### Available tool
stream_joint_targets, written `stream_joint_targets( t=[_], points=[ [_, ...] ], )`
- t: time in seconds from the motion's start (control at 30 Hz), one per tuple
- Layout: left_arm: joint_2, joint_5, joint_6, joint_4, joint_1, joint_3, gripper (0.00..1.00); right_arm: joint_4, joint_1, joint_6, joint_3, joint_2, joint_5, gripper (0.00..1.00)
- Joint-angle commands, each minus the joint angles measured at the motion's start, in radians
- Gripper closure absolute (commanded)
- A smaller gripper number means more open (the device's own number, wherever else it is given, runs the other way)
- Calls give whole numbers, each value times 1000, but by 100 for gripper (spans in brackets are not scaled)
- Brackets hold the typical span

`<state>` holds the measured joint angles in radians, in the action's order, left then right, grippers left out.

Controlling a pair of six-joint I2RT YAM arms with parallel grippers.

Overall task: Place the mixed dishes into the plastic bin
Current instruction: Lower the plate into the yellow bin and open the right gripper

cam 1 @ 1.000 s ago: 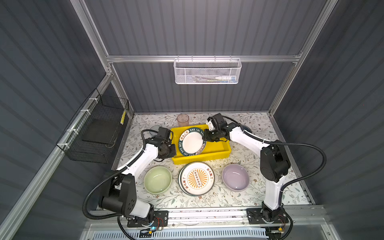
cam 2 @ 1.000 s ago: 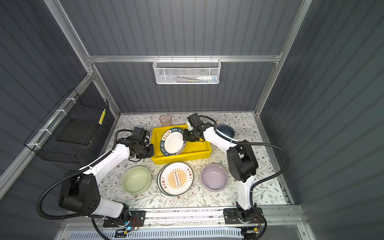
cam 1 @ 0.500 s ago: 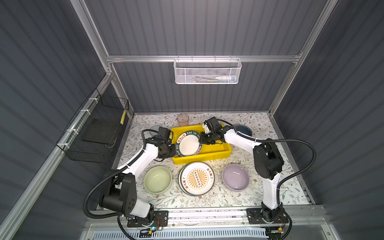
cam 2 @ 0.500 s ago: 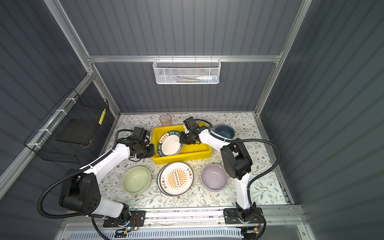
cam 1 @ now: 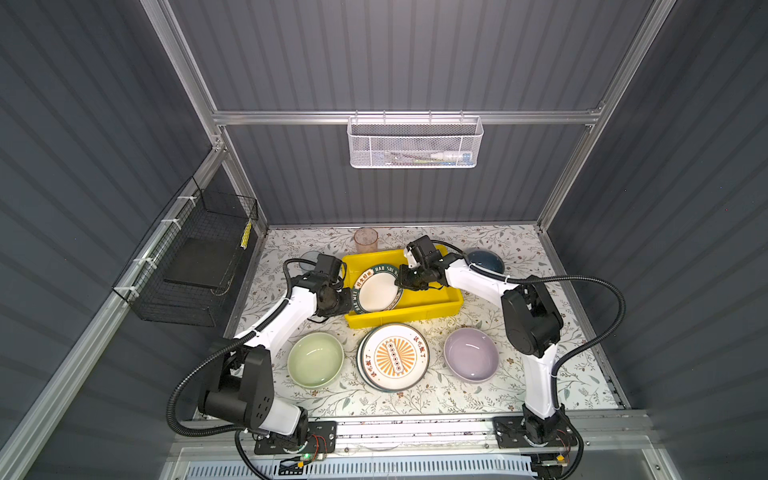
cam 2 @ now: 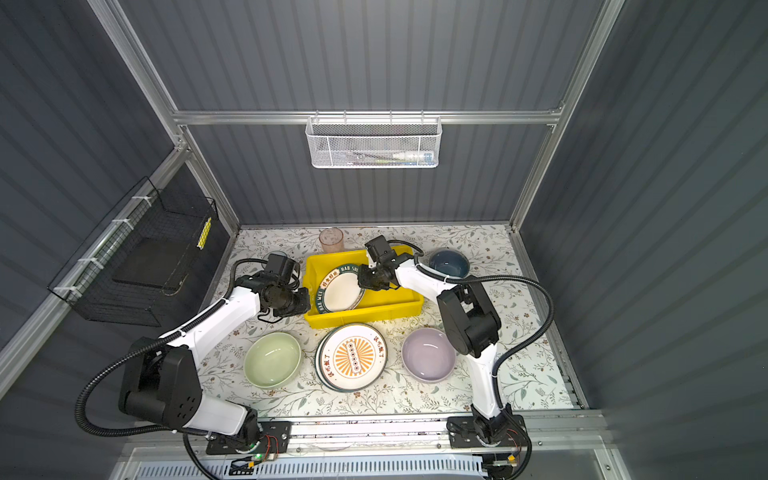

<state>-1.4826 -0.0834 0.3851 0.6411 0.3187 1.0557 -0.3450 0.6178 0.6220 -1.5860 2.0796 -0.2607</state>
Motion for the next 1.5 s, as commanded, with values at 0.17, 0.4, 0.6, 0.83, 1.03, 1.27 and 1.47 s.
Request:
stream_joint_targets(
  t=[0.17,0.4,0.6,0.83,1.03,1.27,1.47],
  points=[
    [-25,-50,-8,-1,-2,26,80,-34,15,-23,-44,37,27,66],
    [-25,-50,-8,2,-1,33,80,-120,26,-62,-91,60,96,59],
    [-25,-56,-8,1,-3,35,80,-146,36,-72,-114,81,113,53],
    [-23,-55,-8,5,-3,41,80,-185,40,-89,-140,99,151,47],
    [-24,-56,-9,5,-3,43,80,-222,45,-112,-161,109,205,41],
    [-20,-56,-12,12,-2,44,80,-240,46,-119,-164,108,228,35],
    [-12,-52,-13,22,-3,49,77,-252,47,-134,-162,83,237,32]
  ],
)
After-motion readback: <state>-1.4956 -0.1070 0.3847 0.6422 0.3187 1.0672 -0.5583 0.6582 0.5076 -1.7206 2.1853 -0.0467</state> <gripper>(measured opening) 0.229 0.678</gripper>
